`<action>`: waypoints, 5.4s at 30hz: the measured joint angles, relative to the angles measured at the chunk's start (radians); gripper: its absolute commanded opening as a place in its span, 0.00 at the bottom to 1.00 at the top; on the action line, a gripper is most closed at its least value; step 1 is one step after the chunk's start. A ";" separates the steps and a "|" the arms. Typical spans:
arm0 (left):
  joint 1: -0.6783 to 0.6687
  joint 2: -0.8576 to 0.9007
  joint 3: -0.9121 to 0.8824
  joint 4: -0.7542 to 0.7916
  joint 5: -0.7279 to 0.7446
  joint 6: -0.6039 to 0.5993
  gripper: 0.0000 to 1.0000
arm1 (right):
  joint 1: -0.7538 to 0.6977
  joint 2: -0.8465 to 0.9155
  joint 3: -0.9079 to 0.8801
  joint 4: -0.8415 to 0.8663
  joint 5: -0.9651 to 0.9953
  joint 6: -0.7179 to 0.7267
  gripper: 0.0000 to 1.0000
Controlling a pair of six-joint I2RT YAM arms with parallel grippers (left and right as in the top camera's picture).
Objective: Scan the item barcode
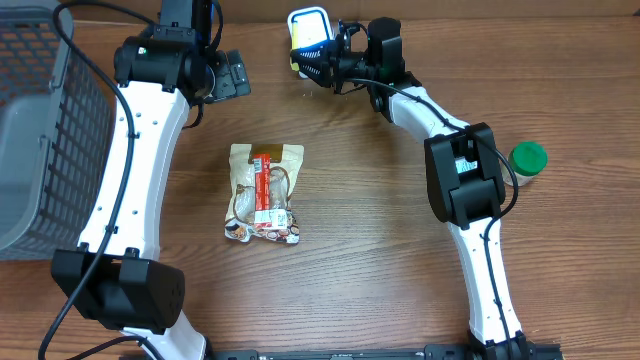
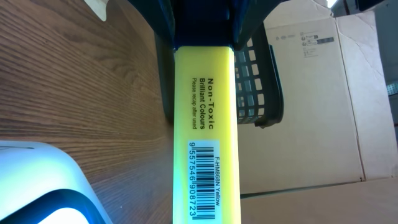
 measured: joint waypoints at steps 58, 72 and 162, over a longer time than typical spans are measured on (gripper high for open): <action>0.000 0.000 0.000 0.000 0.000 0.000 1.00 | -0.058 0.004 0.001 0.435 -0.510 0.326 0.03; 0.000 0.000 0.000 0.000 0.000 0.000 1.00 | -0.058 0.004 0.002 0.115 -0.542 0.145 0.03; 0.000 0.000 0.000 0.000 0.000 0.000 1.00 | 0.161 -0.380 -0.022 -1.585 1.067 -1.342 0.04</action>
